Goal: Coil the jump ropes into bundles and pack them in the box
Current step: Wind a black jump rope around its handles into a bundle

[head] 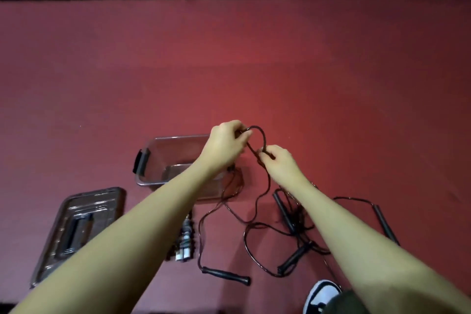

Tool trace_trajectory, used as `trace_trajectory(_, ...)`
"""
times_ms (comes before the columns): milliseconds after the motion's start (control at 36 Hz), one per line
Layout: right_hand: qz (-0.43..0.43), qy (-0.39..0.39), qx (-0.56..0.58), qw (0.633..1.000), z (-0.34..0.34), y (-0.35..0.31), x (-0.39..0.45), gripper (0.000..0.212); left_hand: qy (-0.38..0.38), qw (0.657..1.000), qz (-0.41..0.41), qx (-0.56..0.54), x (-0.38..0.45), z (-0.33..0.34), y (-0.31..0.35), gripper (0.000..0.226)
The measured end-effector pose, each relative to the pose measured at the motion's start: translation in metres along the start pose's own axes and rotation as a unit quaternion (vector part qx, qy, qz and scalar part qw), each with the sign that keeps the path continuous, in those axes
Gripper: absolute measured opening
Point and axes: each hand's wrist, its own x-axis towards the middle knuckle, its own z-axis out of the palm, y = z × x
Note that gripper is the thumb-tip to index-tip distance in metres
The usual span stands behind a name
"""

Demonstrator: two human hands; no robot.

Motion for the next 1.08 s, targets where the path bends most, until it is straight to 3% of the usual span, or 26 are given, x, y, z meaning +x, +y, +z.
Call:
trace_trajectory(167,-0.083,-0.021,-0.020,0.996,-0.027,-0.062,-0.015,0.015,0.071,0.996,0.028,-0.042,-0.011,-0.064,0.037,0.015)
trace_trajectory(472,-0.172,0.059,-0.013,0.983,-0.068,-0.152,-0.033,0.020,0.160,0.976,0.108,-0.101,-0.033,-0.146,0.089,0.013)
trace_trajectory(583,-0.125,0.052,0.120,0.983,-0.076,-0.176,-0.031,0.013,0.129,0.972,0.105,-0.165,-0.039,-0.156,0.091,0.039)
trace_trajectory(750,-0.084,0.057,0.322,0.941,-0.071,-0.194,-0.024,0.013,-0.012,0.998,0.053,0.019,-0.039,-0.137,0.057,0.046)
trace_trajectory(806,-0.079,0.030,0.382,0.920,-0.068,-0.198,-0.021,0.014,-0.054,0.998,0.039,0.011,-0.040,-0.127,0.045,0.050)
trace_trajectory(889,-0.074,-0.004,0.444,0.893,-0.063,-0.200,-0.017,0.016,-0.068,0.993,0.028,-0.096,-0.041,-0.119,0.036,0.041)
trace_trajectory(1028,-0.058,-0.017,0.497,0.866,-0.055,-0.193,-0.004,0.016,-0.081,0.978,0.039,-0.186,-0.028,-0.112,0.031,0.006)
trace_trajectory(1083,-0.054,-0.016,0.519,0.853,-0.056,-0.192,0.003,0.016,-0.067,0.968,0.033,-0.238,-0.023,-0.110,0.033,0.007)
